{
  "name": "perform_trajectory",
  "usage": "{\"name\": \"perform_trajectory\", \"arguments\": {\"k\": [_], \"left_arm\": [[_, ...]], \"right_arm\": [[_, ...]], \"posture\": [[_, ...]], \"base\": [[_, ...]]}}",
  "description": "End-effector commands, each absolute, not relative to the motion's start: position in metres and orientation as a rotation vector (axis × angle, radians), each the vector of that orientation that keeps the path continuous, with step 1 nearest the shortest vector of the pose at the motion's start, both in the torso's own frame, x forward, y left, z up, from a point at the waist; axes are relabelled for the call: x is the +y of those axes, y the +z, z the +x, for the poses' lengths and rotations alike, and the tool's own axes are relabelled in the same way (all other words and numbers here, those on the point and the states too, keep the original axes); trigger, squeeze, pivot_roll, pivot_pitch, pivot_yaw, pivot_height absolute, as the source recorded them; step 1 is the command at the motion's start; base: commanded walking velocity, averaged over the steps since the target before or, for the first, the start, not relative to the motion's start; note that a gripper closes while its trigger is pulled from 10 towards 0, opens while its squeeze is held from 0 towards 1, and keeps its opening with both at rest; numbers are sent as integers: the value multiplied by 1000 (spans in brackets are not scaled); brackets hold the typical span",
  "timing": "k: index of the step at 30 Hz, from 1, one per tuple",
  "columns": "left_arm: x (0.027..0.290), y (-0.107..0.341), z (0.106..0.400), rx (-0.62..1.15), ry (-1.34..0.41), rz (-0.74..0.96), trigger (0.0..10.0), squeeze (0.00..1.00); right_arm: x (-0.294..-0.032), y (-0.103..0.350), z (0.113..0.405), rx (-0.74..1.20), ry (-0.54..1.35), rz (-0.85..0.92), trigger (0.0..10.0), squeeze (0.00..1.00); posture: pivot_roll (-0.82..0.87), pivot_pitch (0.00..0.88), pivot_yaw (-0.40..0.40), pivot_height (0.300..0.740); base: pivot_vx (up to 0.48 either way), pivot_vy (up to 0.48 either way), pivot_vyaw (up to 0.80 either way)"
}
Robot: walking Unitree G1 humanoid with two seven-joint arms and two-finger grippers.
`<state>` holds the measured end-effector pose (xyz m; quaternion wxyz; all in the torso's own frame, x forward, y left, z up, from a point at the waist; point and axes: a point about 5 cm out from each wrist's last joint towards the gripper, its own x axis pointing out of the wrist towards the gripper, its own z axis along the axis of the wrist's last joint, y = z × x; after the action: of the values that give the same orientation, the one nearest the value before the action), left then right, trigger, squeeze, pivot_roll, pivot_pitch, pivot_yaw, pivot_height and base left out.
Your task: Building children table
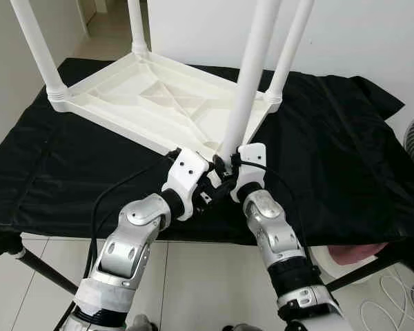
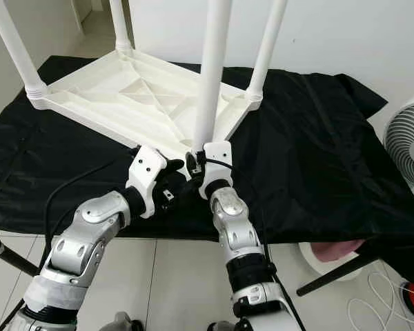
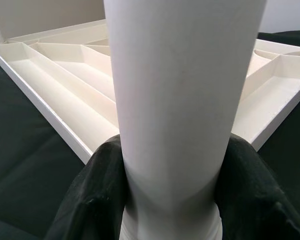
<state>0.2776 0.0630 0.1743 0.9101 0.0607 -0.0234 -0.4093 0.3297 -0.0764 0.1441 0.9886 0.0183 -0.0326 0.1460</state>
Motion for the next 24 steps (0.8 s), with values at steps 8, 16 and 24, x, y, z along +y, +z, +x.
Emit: {"name": "perform_trajectory", "arguments": {"k": [8,16,24], "left_arm": [[64,170,278,-32,-786,125,10000,0],[63,171,279,-37,-792,126,10000,0],[65,172,280,-39,-793,134,10000,0]], "right_arm": [[-80,165,326,-147,349,49,10000,1000],[-98,179,329,-179,629,-81,10000,0],[-121,172,347,-90,775,-170,10000,0]], "posture": [[-44,26,-47,740],[-48,18,-36,740],[-44,16,-22,740]], "base": [[0,0,0],[0,0,0],[0,0,0]]}}
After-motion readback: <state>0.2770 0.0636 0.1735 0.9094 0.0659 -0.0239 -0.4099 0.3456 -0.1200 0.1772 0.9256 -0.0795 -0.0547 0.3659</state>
